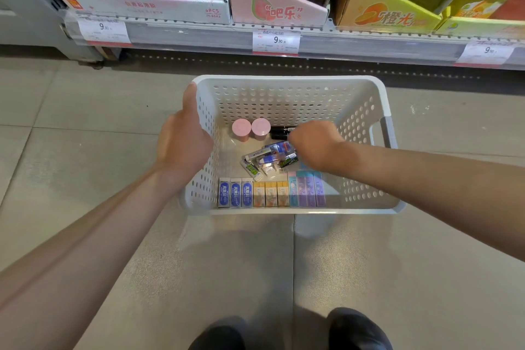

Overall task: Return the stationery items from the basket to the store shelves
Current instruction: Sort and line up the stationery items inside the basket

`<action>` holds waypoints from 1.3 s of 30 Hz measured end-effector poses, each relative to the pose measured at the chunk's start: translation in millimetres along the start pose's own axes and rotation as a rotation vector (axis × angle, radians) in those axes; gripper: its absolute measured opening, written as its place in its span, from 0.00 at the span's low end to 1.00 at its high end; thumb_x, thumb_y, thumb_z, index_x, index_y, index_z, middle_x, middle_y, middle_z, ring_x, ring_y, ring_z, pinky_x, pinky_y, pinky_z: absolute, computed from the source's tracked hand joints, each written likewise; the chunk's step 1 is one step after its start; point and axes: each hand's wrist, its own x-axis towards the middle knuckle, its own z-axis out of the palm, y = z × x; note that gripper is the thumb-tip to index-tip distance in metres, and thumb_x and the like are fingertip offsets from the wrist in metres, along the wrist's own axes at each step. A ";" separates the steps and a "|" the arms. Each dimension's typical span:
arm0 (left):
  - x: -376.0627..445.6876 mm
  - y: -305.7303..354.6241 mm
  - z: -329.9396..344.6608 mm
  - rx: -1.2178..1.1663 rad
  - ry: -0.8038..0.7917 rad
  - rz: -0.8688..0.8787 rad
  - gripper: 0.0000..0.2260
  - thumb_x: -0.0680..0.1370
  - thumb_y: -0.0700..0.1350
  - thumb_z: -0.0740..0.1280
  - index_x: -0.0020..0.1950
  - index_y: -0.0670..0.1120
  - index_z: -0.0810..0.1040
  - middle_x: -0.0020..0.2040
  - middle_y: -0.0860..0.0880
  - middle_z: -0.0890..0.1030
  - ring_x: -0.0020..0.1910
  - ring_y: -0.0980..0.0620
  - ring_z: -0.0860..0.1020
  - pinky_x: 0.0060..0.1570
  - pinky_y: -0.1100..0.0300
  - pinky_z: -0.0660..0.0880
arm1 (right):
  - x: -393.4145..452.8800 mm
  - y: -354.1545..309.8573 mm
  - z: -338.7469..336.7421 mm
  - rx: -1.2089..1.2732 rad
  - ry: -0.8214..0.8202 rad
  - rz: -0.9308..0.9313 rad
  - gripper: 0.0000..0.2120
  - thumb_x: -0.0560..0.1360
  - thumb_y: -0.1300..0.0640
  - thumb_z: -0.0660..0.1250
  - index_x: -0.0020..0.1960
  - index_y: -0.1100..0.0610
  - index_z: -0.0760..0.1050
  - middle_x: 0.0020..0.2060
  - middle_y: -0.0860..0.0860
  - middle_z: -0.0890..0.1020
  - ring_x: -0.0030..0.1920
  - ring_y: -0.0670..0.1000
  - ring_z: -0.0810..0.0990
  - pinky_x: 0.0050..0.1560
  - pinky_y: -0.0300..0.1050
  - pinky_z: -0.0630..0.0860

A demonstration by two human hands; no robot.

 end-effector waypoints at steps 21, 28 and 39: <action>-2.4 3.3 -3.4 -0.035 -0.013 -0.018 0.31 0.75 0.33 0.58 0.76 0.47 0.52 0.42 0.43 0.71 0.38 0.45 0.71 0.28 0.59 0.60 | 17.9 -46.4 -7.2 0.805 0.026 0.049 0.18 0.76 0.57 0.66 0.64 0.58 0.70 0.55 0.57 0.79 0.51 0.57 0.78 0.40 0.42 0.71; -2.5 4.0 -2.5 -0.045 -0.017 -0.007 0.31 0.75 0.34 0.59 0.76 0.46 0.52 0.44 0.43 0.72 0.39 0.45 0.72 0.30 0.58 0.63 | 53.2 -85.1 -1.8 0.950 -0.073 0.080 0.19 0.78 0.58 0.62 0.66 0.63 0.63 0.58 0.61 0.77 0.54 0.58 0.78 0.46 0.47 0.75; -1.3 5.0 -2.4 -0.041 -0.015 -0.028 0.32 0.75 0.34 0.60 0.76 0.47 0.52 0.50 0.37 0.77 0.45 0.39 0.77 0.35 0.53 0.69 | 54.4 -110.5 1.8 0.143 -0.114 -0.019 0.15 0.79 0.61 0.58 0.64 0.56 0.73 0.62 0.55 0.73 0.64 0.56 0.68 0.31 0.38 0.61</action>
